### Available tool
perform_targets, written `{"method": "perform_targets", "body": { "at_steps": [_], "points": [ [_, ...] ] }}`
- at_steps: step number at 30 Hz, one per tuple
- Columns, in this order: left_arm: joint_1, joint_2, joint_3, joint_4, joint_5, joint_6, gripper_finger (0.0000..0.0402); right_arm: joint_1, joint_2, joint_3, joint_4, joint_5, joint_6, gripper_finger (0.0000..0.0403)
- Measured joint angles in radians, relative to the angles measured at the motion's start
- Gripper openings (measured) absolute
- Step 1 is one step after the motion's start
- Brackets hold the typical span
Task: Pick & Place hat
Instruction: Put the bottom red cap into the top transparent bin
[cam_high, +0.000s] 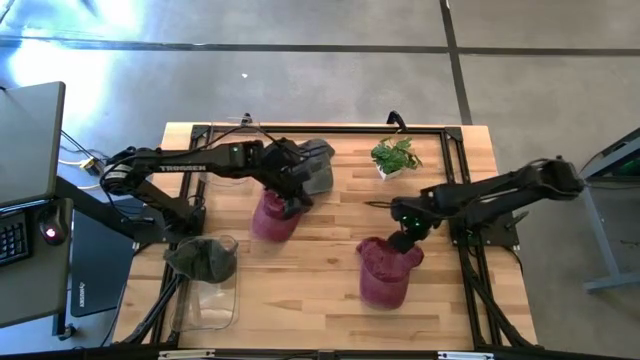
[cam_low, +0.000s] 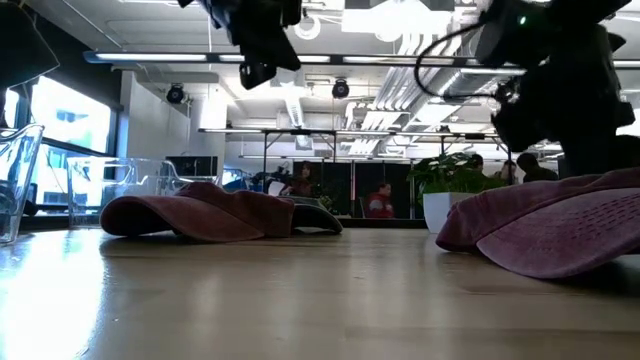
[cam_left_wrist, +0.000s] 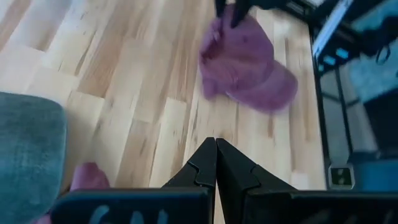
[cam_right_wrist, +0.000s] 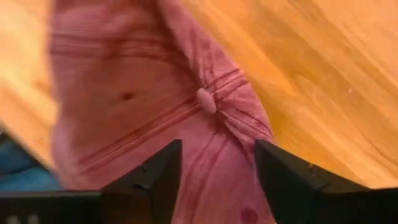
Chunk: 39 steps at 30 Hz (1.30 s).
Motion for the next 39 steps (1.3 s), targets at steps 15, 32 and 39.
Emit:
{"method": "perform_targets", "body": {
  "at_steps": [15, 32, 39],
  "points": [
    [0.0, -0.007, -0.001, -0.149, 0.048, 0.202, 0.0, 0.02, 0.115, 0.005, 0.259, -0.114, -0.096, 0.0121],
    [0.0, -0.009, -0.001, -0.072, -0.019, 0.054, 0.0, 0.083, 0.1, -0.001, 0.446, -0.018, -0.596, 0.0242],
    [0.0, -0.009, -0.001, -0.079, -0.027, -0.008, 0.0, 0.219, 0.238, 0.001, 0.499, 0.182, -0.676, 0.023]
  ]
}}
